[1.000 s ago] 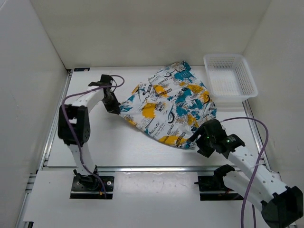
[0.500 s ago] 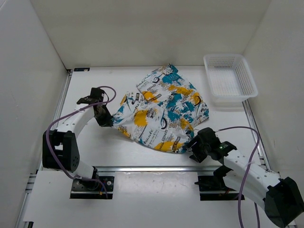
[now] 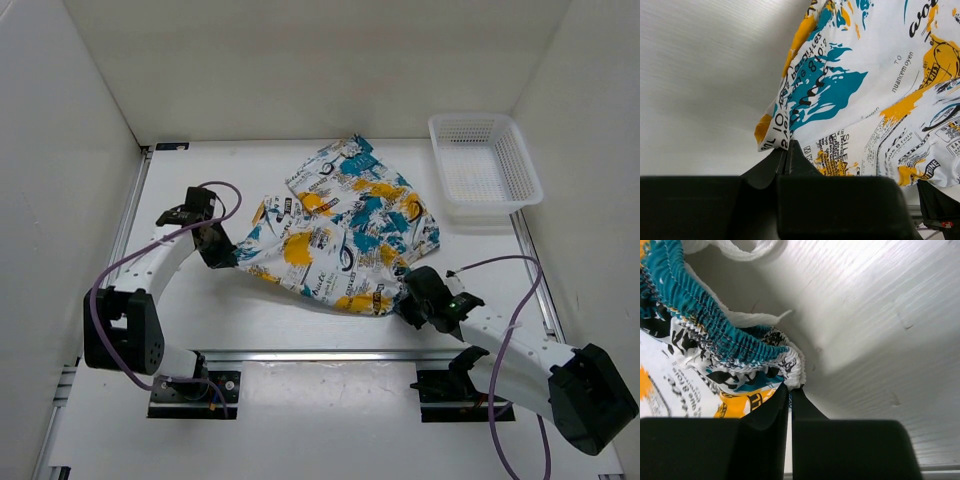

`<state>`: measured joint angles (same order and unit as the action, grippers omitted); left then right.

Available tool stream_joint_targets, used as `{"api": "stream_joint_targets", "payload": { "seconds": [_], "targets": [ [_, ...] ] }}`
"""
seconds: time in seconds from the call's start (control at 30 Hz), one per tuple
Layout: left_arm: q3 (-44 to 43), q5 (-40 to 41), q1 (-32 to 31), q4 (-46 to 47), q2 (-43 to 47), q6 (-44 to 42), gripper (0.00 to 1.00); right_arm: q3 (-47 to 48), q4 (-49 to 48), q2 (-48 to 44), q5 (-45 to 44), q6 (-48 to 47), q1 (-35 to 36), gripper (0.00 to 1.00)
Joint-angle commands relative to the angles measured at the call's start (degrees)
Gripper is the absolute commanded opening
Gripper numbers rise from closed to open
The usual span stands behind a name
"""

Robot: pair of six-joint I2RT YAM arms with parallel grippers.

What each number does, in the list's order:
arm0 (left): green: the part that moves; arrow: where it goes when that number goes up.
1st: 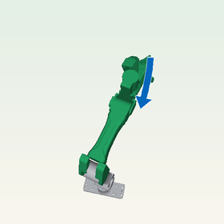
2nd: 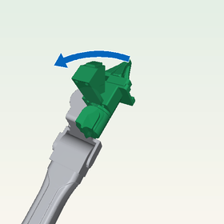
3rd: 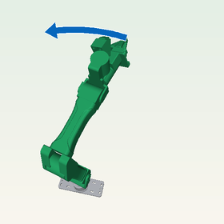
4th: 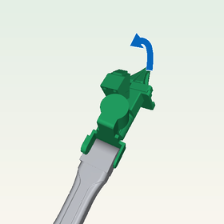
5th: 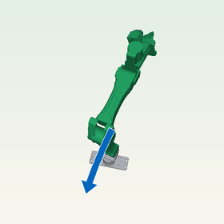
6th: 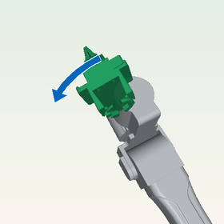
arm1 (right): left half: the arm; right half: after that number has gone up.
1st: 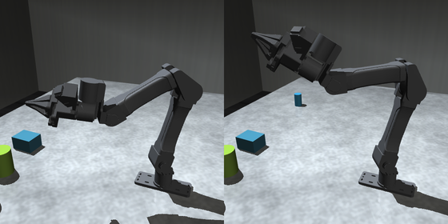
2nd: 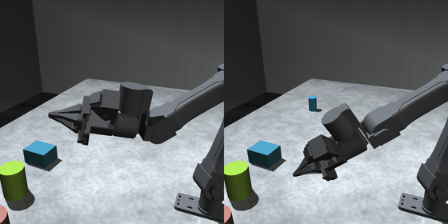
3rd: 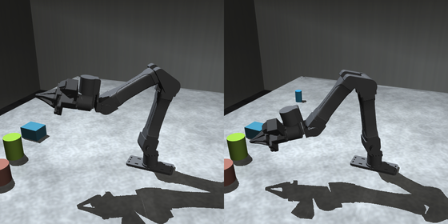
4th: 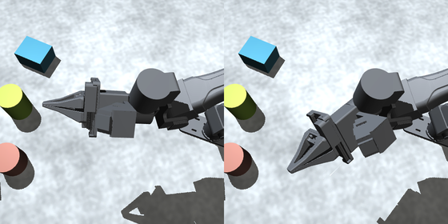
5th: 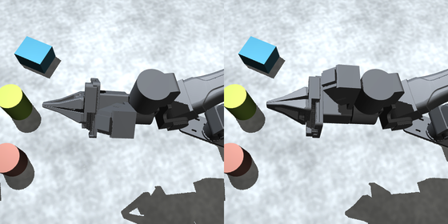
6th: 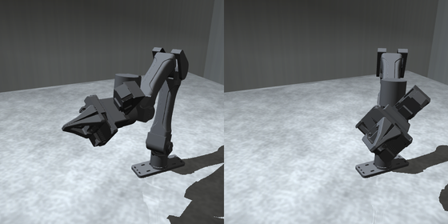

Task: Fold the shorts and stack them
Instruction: Flatten the shorts out

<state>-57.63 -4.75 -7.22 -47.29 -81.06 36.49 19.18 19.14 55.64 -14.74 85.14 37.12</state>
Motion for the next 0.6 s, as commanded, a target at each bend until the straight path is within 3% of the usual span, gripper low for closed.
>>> {"api": "stream_joint_targets", "payload": {
  "seconds": [0.0,0.1,0.2,0.37,0.47,0.57],
  "targets": [
    [0.32,-0.7,1.68,0.27,3.01,-0.27,0.1,5.15,3.79,0.17,-7.39,-4.27,-0.21,0.0],
    [-2.39,-2.01,2.39,-0.87,3.54,-0.28,0.1,11.21,7.41,-0.44,-8.9,-12.69,-0.73,0.0],
    [-8.54,-4.38,2.39,-1.67,4.24,-0.98,0.1,22.97,7.22,1.57,-6.97,-29.47,-2.75,0.0],
    [-31.8,-3.16,2.39,-10.16,3.62,-1.51,0.1,55.09,20.4,12.12,-8.19,-51.69,-2.76,0.0],
    [-47.8,-1.66,2.92,-14.57,3.62,-1.51,0.1,69.61,25.5,14.14,-6.09,-60.06,-2.76,0.0],
    [-60.53,-0.34,4.14,-15.64,5.72,-1.51,0.1,77.74,29.71,13.54,-3.02,-64.13,-2.76,0.0]
  ]
}}
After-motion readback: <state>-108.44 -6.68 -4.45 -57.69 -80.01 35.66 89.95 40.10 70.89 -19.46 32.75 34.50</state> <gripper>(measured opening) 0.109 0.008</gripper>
